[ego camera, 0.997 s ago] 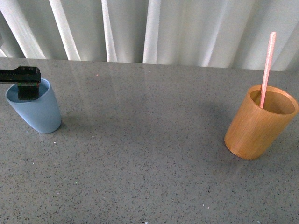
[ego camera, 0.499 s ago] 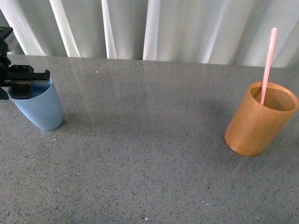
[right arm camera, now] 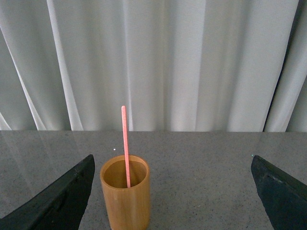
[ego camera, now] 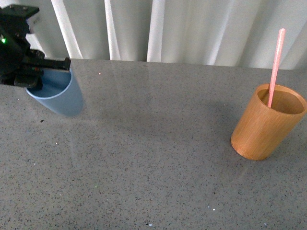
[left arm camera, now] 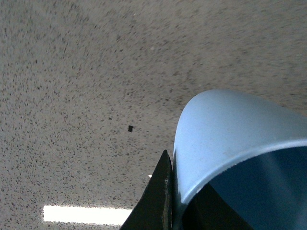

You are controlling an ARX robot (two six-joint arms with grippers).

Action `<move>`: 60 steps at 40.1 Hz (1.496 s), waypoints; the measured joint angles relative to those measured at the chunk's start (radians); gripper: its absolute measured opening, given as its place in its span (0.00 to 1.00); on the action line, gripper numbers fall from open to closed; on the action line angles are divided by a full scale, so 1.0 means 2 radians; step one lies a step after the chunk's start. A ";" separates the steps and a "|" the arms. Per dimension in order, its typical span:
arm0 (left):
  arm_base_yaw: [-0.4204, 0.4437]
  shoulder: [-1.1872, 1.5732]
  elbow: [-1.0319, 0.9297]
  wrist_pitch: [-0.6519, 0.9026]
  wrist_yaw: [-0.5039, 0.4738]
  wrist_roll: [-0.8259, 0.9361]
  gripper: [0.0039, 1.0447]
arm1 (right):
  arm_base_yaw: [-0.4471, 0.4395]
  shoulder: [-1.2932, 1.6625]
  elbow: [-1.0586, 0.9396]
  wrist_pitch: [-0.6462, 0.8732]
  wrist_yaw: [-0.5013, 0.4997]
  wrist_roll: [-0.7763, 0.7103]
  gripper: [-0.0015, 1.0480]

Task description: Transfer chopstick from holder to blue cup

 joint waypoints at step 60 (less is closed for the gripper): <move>-0.205 0.059 0.041 -0.025 0.008 0.023 0.41 | 0.000 0.000 0.000 0.000 0.000 0.000 0.90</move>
